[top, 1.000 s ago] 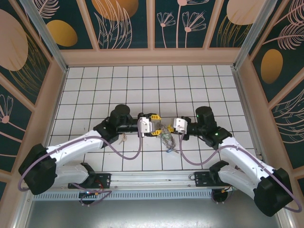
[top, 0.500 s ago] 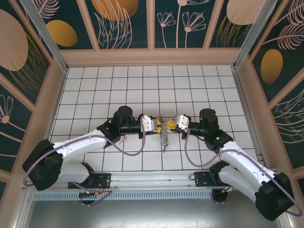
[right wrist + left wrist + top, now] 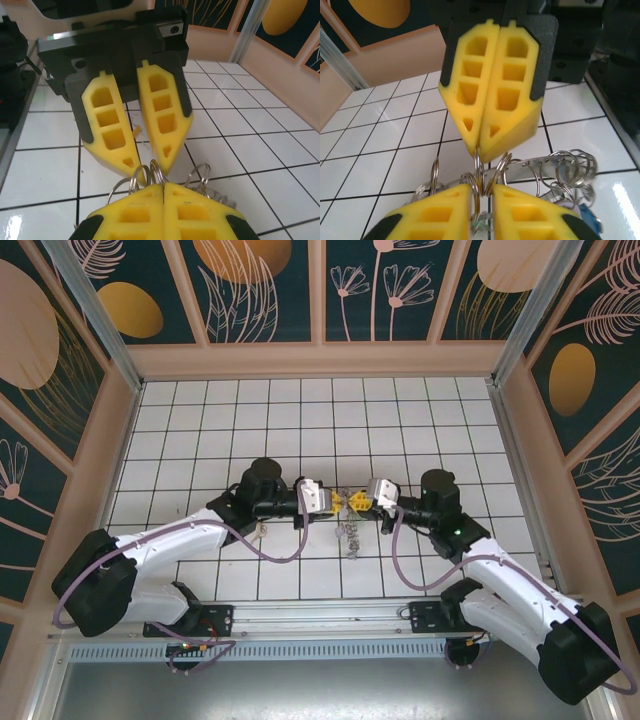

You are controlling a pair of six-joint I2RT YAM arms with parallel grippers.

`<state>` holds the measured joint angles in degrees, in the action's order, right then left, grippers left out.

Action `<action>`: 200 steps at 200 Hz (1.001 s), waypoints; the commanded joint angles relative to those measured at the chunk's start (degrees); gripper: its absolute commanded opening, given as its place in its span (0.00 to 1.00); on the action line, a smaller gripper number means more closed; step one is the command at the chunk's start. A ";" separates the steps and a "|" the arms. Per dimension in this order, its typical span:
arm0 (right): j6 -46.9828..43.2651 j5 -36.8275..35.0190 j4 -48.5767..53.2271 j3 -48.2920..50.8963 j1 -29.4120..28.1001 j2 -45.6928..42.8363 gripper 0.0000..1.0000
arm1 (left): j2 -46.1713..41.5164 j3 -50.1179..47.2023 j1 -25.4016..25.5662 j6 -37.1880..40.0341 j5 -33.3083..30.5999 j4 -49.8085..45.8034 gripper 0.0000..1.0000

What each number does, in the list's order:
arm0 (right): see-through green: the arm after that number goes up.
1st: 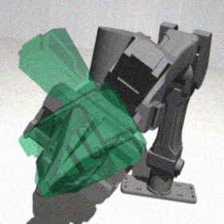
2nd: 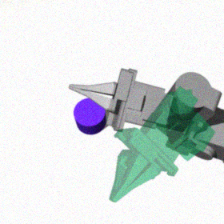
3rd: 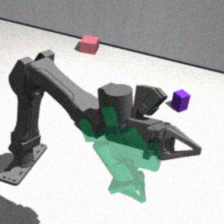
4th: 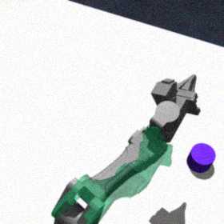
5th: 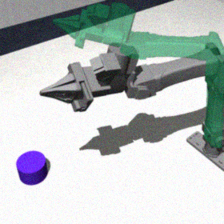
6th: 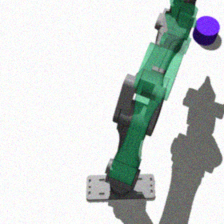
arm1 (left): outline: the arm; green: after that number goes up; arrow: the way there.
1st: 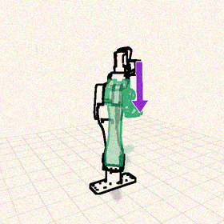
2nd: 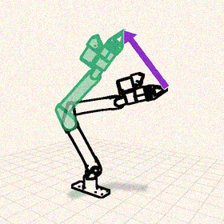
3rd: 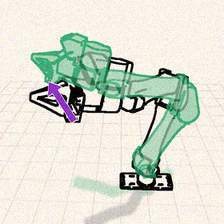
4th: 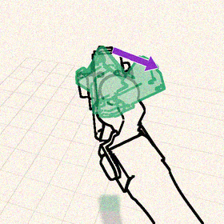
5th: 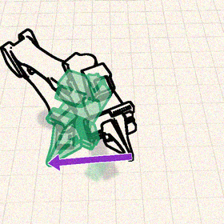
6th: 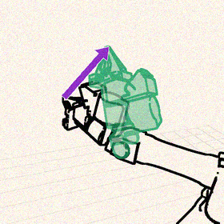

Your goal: Put the keys on the keyring

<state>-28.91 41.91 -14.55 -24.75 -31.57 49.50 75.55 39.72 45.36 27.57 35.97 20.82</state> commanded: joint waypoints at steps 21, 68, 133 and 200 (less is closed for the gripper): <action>3.51 0.15 -9.03 0.41 -1.53 -0.82 0.00 | -2.95 -1.60 0.19 -1.64 2.05 2.26 0.30; 1.61 -0.05 -7.95 -0.37 -2.78 0.47 0.00 | -2.60 -0.97 0.23 -3.37 3.27 1.97 0.31; -6.41 -0.65 1.77 -3.67 -2.87 1.42 0.00 | -8.13 0.80 -5.47 -1.63 6.82 -9.08 0.51; -18.49 -4.49 19.34 -13.94 -2.86 6.60 0.00 | -3.57 3.37 -5.65 -1.69 11.16 -12.01 0.36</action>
<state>-41.56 38.52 -0.71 -34.30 -33.98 54.37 69.17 40.71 39.79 26.02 43.70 10.24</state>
